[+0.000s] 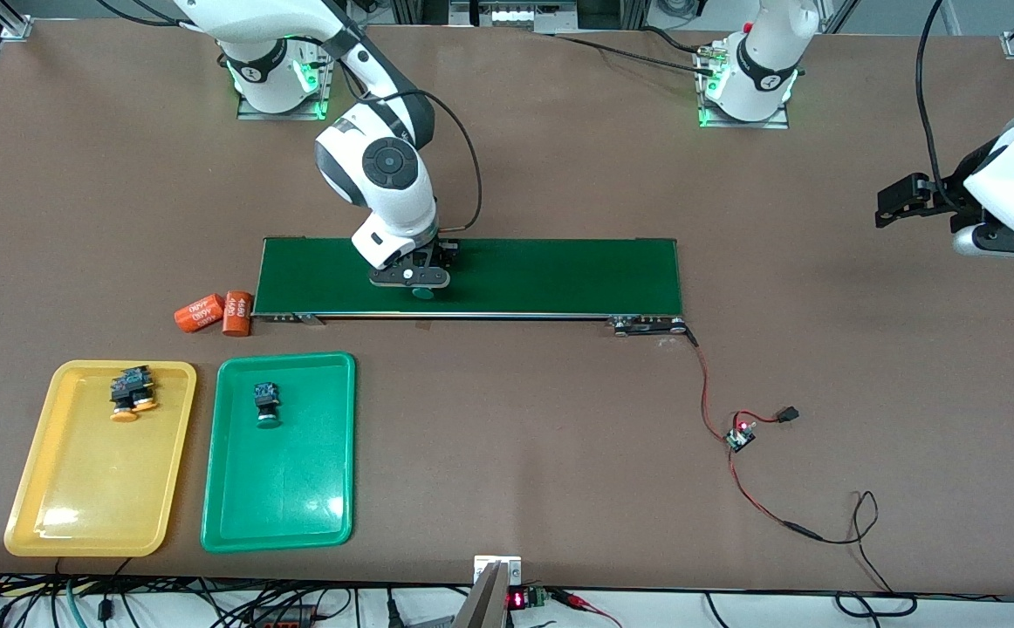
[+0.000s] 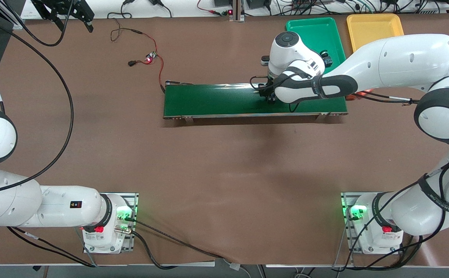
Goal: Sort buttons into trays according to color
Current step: 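Carry the second green button over the green tray with the right gripper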
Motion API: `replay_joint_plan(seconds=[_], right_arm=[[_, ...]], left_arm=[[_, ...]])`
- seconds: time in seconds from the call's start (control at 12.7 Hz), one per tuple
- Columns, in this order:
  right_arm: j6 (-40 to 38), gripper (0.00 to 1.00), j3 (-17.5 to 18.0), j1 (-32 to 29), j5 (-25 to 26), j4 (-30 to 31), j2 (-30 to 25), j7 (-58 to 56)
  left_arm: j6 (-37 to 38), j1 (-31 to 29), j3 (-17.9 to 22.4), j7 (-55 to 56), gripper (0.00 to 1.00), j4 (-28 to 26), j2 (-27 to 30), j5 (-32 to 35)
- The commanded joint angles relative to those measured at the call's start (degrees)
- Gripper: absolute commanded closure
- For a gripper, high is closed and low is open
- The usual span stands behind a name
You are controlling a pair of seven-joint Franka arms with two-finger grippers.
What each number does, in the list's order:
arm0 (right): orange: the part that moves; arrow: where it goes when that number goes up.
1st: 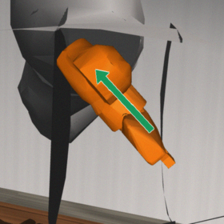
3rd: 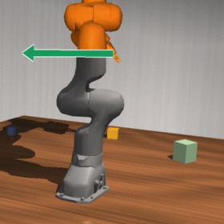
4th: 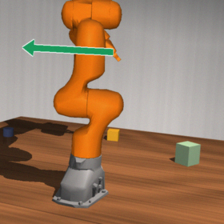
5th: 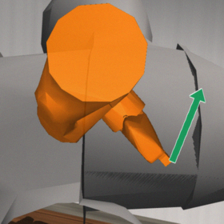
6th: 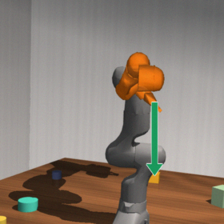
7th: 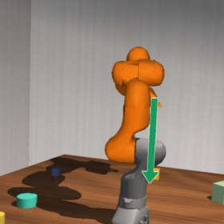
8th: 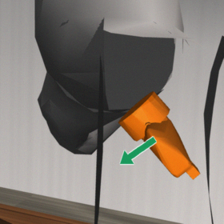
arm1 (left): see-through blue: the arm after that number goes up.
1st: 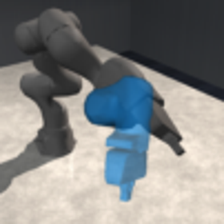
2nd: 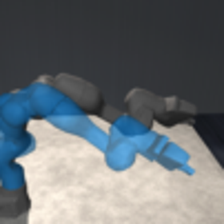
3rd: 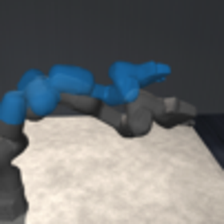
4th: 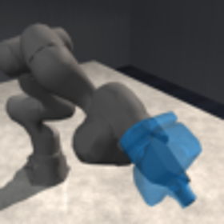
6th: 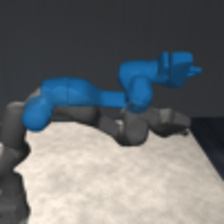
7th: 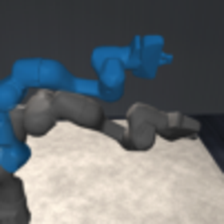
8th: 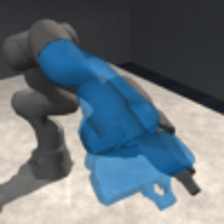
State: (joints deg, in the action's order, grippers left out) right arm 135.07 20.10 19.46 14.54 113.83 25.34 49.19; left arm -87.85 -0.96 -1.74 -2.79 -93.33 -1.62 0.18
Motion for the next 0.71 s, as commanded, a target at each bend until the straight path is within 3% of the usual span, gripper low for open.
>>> replay_joint_plan(seconds=[0.0,0.08,0.39,0.63], right_arm=[[0.5,0.86,0.1,-0.8,1.3,-0.4,0.1,0.1],[0.5,0.91,0.0,-1.3,1.3,-0.5,0.0,-0.1],[-2.7,0.91,-0.8,-3.8,1.3,-5.5,0.0,-5.8],[-3.4,0.90,-5.9,-5.7,0.9,-10.9,1.5,-17.1]], left_arm=[[1.9,-0.4,-0.2,-0.8,0.00,1.8,-0.8,-1.1],[2.1,-0.4,-0.2,-0.6,0.00,1.8,-0.7,-1.1],[2.8,-0.2,-0.3,-0.4,0.00,1.8,-0.7,-1.1],[2.8,-0.4,-0.2,-0.4,0.00,1.8,-0.7,-1.1]])
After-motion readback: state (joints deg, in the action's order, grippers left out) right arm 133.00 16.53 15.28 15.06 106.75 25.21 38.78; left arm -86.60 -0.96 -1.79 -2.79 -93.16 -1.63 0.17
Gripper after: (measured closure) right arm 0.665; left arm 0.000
